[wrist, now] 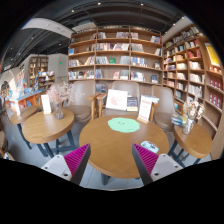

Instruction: Arrange mouse

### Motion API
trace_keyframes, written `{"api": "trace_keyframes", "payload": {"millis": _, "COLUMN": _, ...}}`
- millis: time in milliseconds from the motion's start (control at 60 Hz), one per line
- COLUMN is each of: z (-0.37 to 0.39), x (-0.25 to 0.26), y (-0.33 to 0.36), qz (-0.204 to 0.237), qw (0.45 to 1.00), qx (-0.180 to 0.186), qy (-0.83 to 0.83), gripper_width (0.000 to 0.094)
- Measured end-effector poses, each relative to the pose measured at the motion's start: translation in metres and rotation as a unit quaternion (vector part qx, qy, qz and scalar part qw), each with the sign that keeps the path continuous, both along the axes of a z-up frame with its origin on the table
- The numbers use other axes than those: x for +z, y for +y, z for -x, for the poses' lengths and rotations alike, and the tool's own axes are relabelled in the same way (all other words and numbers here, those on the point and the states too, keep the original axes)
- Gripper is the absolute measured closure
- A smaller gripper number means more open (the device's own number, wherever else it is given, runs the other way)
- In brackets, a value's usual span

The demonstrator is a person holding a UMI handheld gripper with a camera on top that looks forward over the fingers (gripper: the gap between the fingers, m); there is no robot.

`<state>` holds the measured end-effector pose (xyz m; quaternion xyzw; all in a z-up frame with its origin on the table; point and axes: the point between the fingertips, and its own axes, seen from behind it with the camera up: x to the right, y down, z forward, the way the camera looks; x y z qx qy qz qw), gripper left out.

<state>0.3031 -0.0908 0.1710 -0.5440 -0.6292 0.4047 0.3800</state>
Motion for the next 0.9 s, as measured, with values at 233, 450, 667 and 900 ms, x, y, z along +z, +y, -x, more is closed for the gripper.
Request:
{"api": "trace_keyframes", "payload": {"millis": 233, "z": 0.002, "x": -0.007, "y": 0.056, "qz": -0.009, "qw": 0.999, "qx": -0.031, "qy": -0.019, "gripper_width": 0.0079}}
{"api": "trace_keyframes", "payload": {"millis": 450, "z": 0.007, "x": -0.037, "y": 0.120, "qz": -0.020, "qw": 0.996, "qx": -0.081, "qy": -0.038, "gripper_width": 0.0084}}
{"api": "trace_keyframes", "payload": {"millis": 667, "z": 0.011, "x": -0.055, "y": 0.169, "qz": -0.031, "qw": 0.991, "qx": -0.116, "qy": -0.051, "gripper_width": 0.0081}}
{"api": "trace_keyframes", "payload": {"millis": 900, "z": 0.028, "x": -0.087, "y": 0.200, "qz": -0.034, "qw": 0.990, "qx": -0.124, "qy": -0.066, "gripper_width": 0.0082}}
